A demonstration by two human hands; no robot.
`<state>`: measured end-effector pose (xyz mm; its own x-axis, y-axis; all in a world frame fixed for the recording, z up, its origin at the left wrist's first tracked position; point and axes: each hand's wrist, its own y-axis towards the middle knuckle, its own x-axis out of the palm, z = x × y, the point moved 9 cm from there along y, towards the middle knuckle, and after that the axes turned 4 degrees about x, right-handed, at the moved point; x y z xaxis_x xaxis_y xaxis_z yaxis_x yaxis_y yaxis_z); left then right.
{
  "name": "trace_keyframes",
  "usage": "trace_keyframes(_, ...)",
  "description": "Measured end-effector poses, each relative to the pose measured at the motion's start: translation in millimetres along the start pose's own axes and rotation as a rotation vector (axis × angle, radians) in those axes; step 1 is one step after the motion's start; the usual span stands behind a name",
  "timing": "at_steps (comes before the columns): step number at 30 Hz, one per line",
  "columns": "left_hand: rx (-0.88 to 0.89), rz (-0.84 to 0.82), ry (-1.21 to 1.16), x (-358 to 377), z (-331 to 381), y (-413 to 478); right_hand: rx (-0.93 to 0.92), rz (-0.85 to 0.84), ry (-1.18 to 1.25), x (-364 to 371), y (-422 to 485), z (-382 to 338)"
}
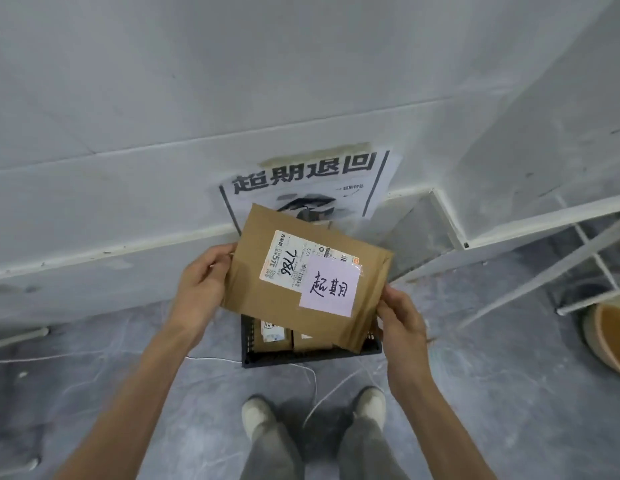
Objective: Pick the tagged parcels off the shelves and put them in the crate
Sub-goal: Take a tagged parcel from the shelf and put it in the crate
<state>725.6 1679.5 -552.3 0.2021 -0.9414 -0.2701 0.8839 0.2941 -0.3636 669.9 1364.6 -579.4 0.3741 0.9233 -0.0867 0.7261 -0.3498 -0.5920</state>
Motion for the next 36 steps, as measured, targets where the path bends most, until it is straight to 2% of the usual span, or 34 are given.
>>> trace_keyframes(8, 0.084, -0.153, 0.337, 46, -86, 81, 0.255, 0.15, 0.168, 25, 44, 136)
trace_keyframes(12, 0.1, -0.246, 0.48, 75, -130, 105, 0.431, 0.249, 0.332, 36, 54, 203)
trace_keyframes(19, 0.176, -0.452, 0.761, 125, -181, 135, 0.658, 0.209, 0.471, 70, 74, 300)
trace_keyframes(23, 0.221, -0.487, 0.791, 142, -199, 155, 0.772, 0.196, 0.535, 97, 83, 338)
trace_keyframes(27, 0.282, -0.532, 0.921, 158, -223, 175, 0.833, 0.162, 0.553, 121, 94, 359)
trace_keyframes(36, 0.217, -0.66, 1.037, 168, -311, 195, 0.95, 0.175, 0.542, 144, 112, 416)
